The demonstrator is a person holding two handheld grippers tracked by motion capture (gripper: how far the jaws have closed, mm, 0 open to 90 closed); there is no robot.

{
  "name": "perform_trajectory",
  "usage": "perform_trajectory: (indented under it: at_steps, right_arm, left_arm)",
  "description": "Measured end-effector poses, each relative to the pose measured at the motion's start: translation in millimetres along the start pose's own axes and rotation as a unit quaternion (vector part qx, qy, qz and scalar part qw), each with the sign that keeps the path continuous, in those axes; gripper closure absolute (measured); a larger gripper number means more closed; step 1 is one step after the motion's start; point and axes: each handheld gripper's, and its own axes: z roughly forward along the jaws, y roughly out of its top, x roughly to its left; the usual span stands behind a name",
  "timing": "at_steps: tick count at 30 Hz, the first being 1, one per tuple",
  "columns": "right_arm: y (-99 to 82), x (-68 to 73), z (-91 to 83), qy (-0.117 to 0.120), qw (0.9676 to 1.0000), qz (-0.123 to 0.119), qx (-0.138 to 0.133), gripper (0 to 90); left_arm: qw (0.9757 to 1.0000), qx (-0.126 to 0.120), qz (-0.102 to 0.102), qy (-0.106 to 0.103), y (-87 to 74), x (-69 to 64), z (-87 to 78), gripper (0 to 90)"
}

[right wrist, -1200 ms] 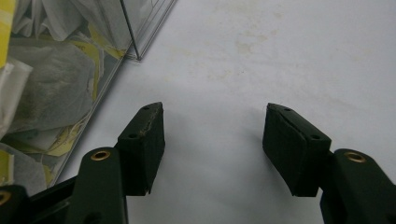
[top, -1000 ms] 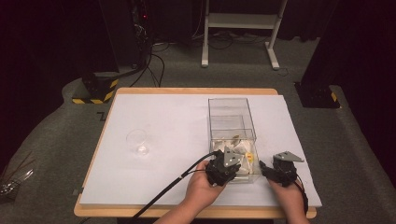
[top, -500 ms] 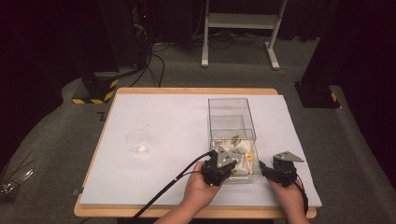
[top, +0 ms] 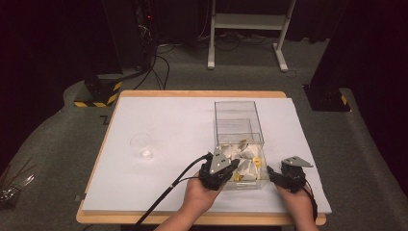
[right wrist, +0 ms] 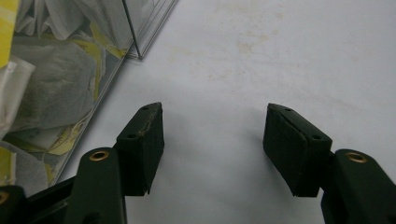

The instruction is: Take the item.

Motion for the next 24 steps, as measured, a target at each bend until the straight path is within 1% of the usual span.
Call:
perform_trajectory:
  at_steps: [3, 5, 9, 16, 19, 24]
  right_arm:
    - [0.0, 0.0, 0.0, 0.0, 1.0, 0.0, 0.0, 38.5]
    - [0.0, 0.2, -0.1, 0.0, 1.0, 0.0, 0.0, 38.5]
    - [-0.1, 0.2, -0.1, 0.0, 1.0, 0.0, 0.0, 38.5]
    - [-0.1, 0.2, -0.1, -0.001, 1.0, 0.0, 0.0, 38.6]
    - [-0.1, 0.2, -0.1, -0.001, 1.0, 0.0, 0.0, 38.6]
    - [-0.1, 0.1, -0.1, 0.0, 1.0, 0.0, 0.0, 38.5]
  left_arm:
    - [0.9999, -0.011, 0.008, 0.006, 1.2, -0.2, -4.1, 90.0]
    - [0.9998, -0.015, 0.009, 0.005, 2.0, 0.6, -6.5, 90.0]
    - [0.9995, -0.028, 0.013, 0.011, 3.9, 1.7, -11.7, 90.0]
    - [0.9981, -0.057, 0.002, 0.023, 11.4, 8.7, -22.5, 90.0]
    - [0.9975, -0.065, -0.001, 0.025, 15.8, 11.6, -26.3, 90.0]
    - [0.9965, -0.078, 0.002, 0.028, 23.3, 14.6, -32.5, 90.0]
